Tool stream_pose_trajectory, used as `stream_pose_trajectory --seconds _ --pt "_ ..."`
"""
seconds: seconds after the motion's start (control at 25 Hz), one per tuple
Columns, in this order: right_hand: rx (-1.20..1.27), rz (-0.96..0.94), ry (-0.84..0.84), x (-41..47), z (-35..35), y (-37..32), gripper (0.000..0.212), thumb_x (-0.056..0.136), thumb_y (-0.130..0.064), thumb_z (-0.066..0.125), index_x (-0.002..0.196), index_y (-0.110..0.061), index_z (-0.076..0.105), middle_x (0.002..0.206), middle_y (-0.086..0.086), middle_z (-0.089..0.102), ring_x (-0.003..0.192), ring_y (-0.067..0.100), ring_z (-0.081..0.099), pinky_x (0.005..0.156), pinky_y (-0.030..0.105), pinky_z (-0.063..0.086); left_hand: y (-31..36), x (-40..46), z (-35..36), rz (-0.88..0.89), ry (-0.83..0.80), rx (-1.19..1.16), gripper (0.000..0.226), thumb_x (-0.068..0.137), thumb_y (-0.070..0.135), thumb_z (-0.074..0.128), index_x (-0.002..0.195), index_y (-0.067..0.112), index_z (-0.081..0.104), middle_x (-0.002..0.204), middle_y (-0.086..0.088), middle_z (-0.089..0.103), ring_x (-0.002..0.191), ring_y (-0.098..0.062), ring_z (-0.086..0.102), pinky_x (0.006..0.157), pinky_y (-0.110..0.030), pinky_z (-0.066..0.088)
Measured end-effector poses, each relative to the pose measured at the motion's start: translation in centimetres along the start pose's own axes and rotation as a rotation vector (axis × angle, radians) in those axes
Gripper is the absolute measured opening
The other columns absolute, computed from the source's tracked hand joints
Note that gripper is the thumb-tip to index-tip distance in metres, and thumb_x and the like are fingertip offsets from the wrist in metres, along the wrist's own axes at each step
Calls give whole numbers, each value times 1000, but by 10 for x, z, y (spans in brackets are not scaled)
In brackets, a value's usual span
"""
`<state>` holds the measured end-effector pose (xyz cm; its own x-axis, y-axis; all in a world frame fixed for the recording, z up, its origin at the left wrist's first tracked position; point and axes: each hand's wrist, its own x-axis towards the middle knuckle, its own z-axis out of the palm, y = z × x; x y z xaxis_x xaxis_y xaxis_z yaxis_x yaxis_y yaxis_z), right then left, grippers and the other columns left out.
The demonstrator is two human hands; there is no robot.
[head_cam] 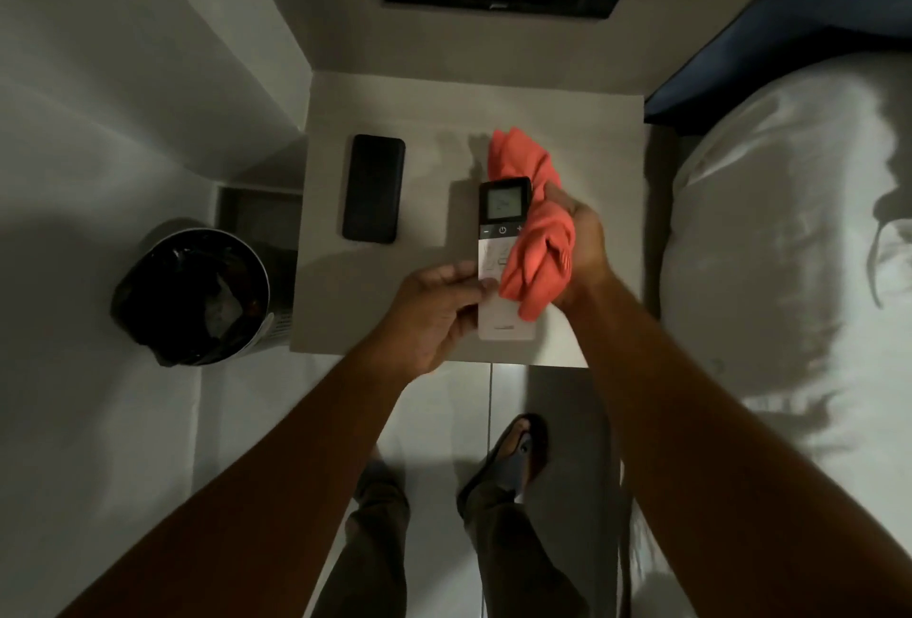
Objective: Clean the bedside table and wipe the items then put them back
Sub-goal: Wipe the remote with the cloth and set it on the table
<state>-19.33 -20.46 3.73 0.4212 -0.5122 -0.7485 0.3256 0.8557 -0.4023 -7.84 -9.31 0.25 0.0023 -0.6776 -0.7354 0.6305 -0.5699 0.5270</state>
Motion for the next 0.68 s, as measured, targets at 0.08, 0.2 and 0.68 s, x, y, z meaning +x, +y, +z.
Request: stream_pose_trajectory --seconds 0.08,0.2,0.68 --pt "-52 -22 35 8 12 -4 47 104 -28 33 126 3 61 98 19 70 84 30 69 82 37 58 7 6 0 41 0 -75 24 88 -1 60 108 7 71 100 -8 78 90 -20 76 72 -30 61" --pt "-183 97 -23 -18 -8 14 41 105 -27 36 126 -1 58 95 16 76 83 27 72 72 33 60 26 18 -8 83 47 -133 27 91 -3 57 115 2 68 101 -9 76 86 -18 75 69 -28 61" --pt "-685 -256 320 -20 -70 35 41 98 -27 61 138 -30 57 127 -8 62 111 18 63 91 35 56 39 87 -20 116 401 435 39 85 -1 70 123 -3 63 120 -25 69 96 -31 71 76 -40 61"
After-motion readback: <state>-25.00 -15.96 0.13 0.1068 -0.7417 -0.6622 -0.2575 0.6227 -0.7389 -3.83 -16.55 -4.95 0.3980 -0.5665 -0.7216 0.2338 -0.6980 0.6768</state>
